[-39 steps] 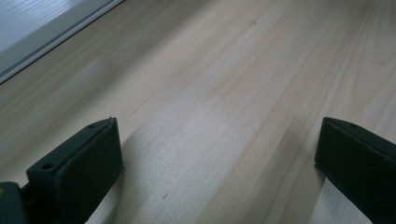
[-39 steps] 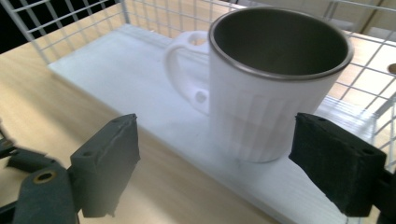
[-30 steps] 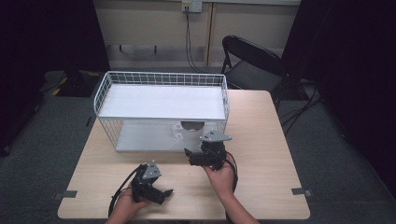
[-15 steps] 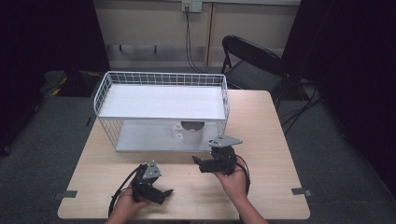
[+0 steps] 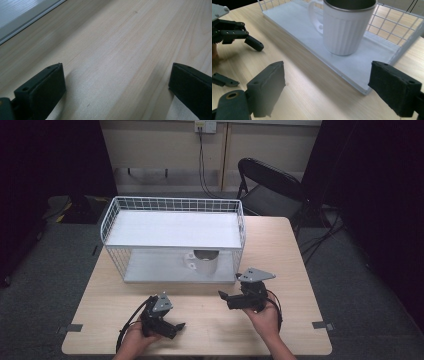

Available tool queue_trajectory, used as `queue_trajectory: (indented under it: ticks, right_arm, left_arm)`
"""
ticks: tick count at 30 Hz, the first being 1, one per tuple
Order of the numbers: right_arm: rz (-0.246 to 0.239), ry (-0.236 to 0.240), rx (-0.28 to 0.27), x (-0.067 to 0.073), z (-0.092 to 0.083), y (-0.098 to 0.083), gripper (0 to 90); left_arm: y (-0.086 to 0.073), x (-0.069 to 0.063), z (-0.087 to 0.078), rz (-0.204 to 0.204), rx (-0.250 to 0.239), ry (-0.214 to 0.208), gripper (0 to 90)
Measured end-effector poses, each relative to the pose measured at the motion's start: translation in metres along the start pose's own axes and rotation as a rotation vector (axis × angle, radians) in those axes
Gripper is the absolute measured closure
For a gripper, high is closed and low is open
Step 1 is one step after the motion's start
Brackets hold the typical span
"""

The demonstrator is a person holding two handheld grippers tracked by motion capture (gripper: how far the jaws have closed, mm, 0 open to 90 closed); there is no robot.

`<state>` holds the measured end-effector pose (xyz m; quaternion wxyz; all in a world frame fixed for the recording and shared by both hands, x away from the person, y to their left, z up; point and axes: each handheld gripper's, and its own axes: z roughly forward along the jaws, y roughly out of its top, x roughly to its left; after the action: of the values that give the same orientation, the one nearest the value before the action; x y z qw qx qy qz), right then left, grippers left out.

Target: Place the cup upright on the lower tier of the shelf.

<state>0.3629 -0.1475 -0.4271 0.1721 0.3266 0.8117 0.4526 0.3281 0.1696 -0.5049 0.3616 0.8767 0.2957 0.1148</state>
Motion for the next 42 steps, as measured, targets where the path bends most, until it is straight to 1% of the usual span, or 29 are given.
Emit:
queue_trajectory:
  ticks: [1,3,10,16,20,25,31,42]
  right_arm:
    - [-0.002,-0.003,-0.001,-0.001,-0.001,-0.001,12.3]
    - [0.003,0.005,-0.001,-0.004,-0.004,-0.003,12.3]
    - [-0.009,0.005,0.001,-0.010,-0.012,-0.012,12.2]
    - [0.003,0.008,0.007,-0.014,-0.016,-0.020,12.3]
    - [-0.007,0.007,0.020,-0.016,-0.018,-0.024,12.2]
    - [-0.031,-0.001,0.036,-0.019,-0.021,-0.030,12.2]
    - [-0.025,-0.015,0.040,-0.023,-0.026,-0.038,12.2]
    - [-0.020,-0.019,0.043,-0.031,-0.035,-0.052,12.3]
  left_arm:
    - [0.000,0.000,0.000,0.000,0.000,0.000,0.0]
    - [0.000,0.000,0.000,0.000,0.000,0.000,0.0]
    - [0.000,0.000,0.000,0.000,0.000,0.000,0.0]
    - [0.000,0.000,0.000,0.000,0.000,0.001,0.0]
    - [0.000,0.000,0.000,-0.001,-0.001,0.000,0.0]
    - [0.000,0.000,0.000,-0.001,-0.001,0.000,0.0]
    - [0.000,0.000,0.000,0.000,0.000,0.000,0.0]
    - [0.000,0.000,0.000,0.000,0.000,0.000,0.0]
